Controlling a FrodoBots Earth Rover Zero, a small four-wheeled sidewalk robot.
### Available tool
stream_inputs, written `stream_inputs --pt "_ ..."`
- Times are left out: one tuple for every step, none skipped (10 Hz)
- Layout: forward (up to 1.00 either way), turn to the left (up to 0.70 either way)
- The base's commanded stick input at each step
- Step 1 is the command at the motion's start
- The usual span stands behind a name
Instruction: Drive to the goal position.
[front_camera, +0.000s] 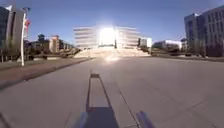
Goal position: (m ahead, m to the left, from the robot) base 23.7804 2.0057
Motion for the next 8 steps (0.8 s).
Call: stream_inputs --pt "0.7 0.0" --pt "0.7 0.0" --pt "0.7 0.0" --pt "0.7 0.0" --pt "0.7 0.0" --pt "0.7 0.0" --pt "0.7 0.0" --pt "0.7 0.0"
